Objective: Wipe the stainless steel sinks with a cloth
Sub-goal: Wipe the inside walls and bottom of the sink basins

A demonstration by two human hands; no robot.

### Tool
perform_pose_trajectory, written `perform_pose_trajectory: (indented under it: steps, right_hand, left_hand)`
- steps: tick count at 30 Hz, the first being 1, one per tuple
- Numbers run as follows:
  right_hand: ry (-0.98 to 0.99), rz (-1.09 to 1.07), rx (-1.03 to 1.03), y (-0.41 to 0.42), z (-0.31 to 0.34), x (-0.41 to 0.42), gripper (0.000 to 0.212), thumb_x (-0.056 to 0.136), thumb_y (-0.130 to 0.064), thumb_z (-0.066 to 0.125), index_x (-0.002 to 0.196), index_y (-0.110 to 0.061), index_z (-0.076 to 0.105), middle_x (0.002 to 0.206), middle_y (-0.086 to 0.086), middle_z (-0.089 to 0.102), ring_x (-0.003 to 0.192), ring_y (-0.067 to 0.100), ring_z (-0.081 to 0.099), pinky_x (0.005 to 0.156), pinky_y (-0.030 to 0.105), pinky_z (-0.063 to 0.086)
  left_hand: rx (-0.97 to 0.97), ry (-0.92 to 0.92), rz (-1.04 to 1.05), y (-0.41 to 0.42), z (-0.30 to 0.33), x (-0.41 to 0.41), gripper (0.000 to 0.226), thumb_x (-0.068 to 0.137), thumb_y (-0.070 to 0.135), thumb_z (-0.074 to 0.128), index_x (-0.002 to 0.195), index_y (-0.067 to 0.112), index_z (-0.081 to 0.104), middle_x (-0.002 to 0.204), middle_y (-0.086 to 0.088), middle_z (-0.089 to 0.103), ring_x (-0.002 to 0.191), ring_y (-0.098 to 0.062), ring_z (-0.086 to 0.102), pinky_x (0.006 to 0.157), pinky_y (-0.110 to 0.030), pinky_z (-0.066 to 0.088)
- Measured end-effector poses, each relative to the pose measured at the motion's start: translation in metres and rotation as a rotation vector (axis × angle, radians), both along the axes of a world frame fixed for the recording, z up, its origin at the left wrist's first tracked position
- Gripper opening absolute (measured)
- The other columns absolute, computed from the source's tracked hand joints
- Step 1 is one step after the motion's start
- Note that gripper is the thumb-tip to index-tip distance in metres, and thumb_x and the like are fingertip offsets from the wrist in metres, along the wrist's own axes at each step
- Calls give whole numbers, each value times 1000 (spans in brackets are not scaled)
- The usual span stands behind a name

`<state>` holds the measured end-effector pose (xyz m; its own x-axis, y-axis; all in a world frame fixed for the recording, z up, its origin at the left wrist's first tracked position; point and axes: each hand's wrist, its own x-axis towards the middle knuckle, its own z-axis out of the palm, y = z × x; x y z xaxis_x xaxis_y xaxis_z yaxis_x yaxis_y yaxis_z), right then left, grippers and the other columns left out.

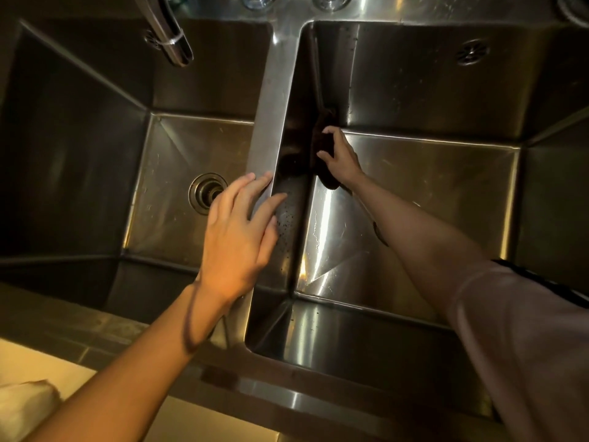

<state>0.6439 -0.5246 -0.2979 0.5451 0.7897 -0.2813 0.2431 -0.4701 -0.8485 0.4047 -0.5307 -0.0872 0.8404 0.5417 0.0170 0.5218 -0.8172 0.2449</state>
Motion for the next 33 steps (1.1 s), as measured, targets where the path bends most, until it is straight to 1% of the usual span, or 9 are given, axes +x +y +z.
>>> perform_pose_trajectory:
  steps: [6, 9, 11, 14, 17, 22, 24, 28, 33]
  right_hand:
    - [36, -58, -47, 2, 6, 2, 40, 84, -15, 64, 121, -18, 47, 123, 2, 56, 115, 22, 53, 92, 29, 39]
    - [80, -77, 20, -3, 26, -8, 43, 85, -17, 66, 123, -19, 47, 123, 4, 56, 114, 23, 53, 98, 38, 44]
    - [45, -59, 96, -7, 46, -13, 44, 85, -16, 66, 124, -16, 47, 124, 6, 55, 114, 24, 54, 98, 38, 44]
    - [-13, -28, 249, -13, 83, -15, 43, 84, -14, 67, 124, -9, 50, 122, 8, 54, 113, 21, 54, 97, 30, 44]
    - [-52, 1, 395, -18, 123, -17, 44, 83, -12, 67, 123, -5, 51, 119, 8, 54, 109, 14, 52, 90, 13, 41]
    - [-98, 19, 498, -23, 148, -21, 45, 85, -13, 66, 125, -2, 50, 121, 12, 53, 111, 11, 50, 90, 3, 37]
    - [-93, 2, 482, -23, 141, -25, 45, 86, -11, 64, 127, -2, 48, 124, 11, 52, 112, 9, 47, 92, 5, 37]
    - [-78, 1, 351, -22, 107, -29, 46, 87, -9, 63, 130, -3, 47, 128, 11, 51, 118, 16, 50, 101, 27, 42]
    - [-30, -22, 164, -20, 49, -35, 47, 88, -14, 62, 133, -11, 45, 133, 6, 51, 122, 22, 50, 98, 25, 38]
  left_hand:
    - [14, -3, -10, 0, 0, 0, 39, 95, 24, 40, 126, 11, 61, 143, -11, 46, 136, -28, 35, 108, -47, 34]
    - [18, -3, -17, 0, 0, -1, 39, 96, 25, 39, 126, 11, 60, 143, -11, 46, 136, -27, 34, 108, -46, 34]
    - [23, -3, -22, 0, 0, -1, 40, 97, 25, 38, 128, 11, 58, 143, -11, 46, 136, -27, 34, 108, -45, 33]
    - [16, -5, -18, -1, 1, 0, 41, 98, 25, 38, 134, 11, 53, 144, -10, 45, 136, -27, 34, 109, -46, 32]
    - [-6, -21, -4, -1, 1, 0, 44, 98, 26, 38, 138, 11, 47, 144, -8, 44, 137, -25, 34, 109, -47, 33]
    - [-29, -45, 21, -2, -1, -2, 48, 99, 26, 39, 144, 11, 38, 145, -7, 43, 138, -23, 33, 111, -47, 32]
    - [-26, -48, 13, -2, -2, -2, 48, 99, 26, 39, 144, 10, 38, 145, -7, 42, 138, -23, 33, 111, -47, 32]
    - [-16, -45, 9, -1, -4, -4, 47, 99, 27, 38, 143, 11, 39, 146, -6, 41, 138, -23, 32, 111, -46, 31]
    - [-10, -35, 0, 0, -2, -4, 45, 99, 25, 38, 142, 12, 42, 146, -6, 41, 138, -23, 31, 111, -44, 31]
